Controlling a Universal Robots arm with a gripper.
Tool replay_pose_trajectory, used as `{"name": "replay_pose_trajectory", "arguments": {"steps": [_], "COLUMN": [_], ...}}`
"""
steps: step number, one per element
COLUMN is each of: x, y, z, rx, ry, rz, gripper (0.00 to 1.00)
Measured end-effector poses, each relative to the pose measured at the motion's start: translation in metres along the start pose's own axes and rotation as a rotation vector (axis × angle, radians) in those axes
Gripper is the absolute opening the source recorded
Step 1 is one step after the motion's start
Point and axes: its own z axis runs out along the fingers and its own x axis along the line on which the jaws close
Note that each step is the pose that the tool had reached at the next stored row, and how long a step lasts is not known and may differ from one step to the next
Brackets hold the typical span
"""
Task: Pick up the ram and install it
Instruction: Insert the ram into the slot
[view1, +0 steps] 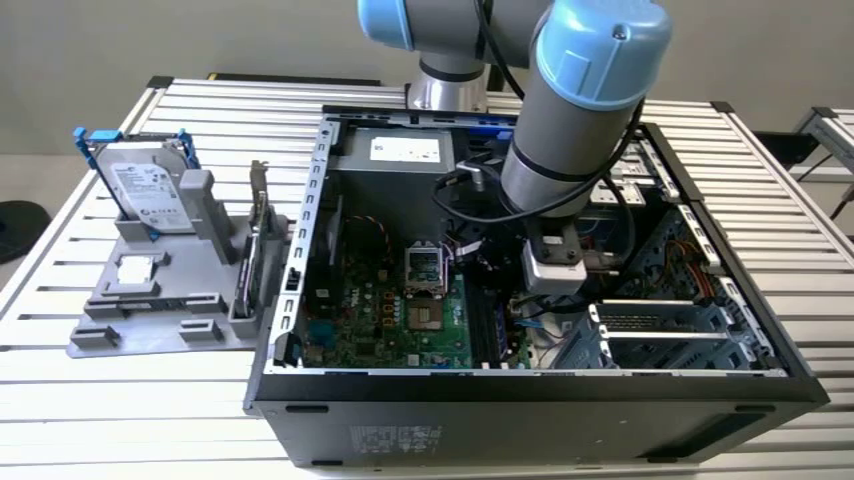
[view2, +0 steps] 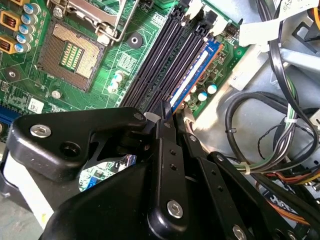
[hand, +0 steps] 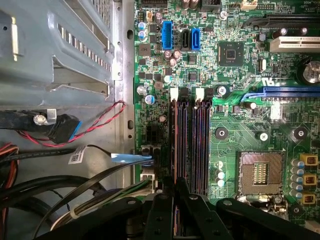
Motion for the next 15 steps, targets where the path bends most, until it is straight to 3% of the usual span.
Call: {"name": "replay_pose_trajectory", "arguments": {"steps": [15], "x": [0.0], "y": [0.0], "z": [0.0019], "rx": [-0.0001], "ry": [0.0], "rz": [0.0], "gripper": [0.0]}}
